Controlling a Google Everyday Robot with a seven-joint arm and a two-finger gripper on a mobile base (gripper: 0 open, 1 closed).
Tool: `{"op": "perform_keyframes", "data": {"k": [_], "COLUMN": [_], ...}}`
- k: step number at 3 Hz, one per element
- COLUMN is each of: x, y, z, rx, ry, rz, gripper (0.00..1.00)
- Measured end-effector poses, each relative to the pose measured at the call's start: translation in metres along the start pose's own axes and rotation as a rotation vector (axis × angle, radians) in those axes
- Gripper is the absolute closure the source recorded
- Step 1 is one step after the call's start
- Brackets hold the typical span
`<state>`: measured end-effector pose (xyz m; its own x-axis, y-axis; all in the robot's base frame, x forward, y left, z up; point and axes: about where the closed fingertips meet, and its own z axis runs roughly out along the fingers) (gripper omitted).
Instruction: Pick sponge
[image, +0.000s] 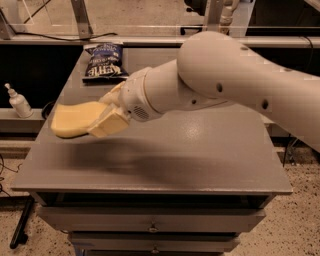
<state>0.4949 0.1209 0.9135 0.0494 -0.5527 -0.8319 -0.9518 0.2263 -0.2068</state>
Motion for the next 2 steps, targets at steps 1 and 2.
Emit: {"op": "perform_keyframes", "data": {"k": [1,2], "x": [-0.0235,-0.0235], "y": [-0.0317,-0.0317], "z": [-0.0143,-0.0144], "rx": [0.068,0.068], "ry": [-0.015,-0.015], "rz": [0.015,0.015], "gripper": [1.00,1.00]}}
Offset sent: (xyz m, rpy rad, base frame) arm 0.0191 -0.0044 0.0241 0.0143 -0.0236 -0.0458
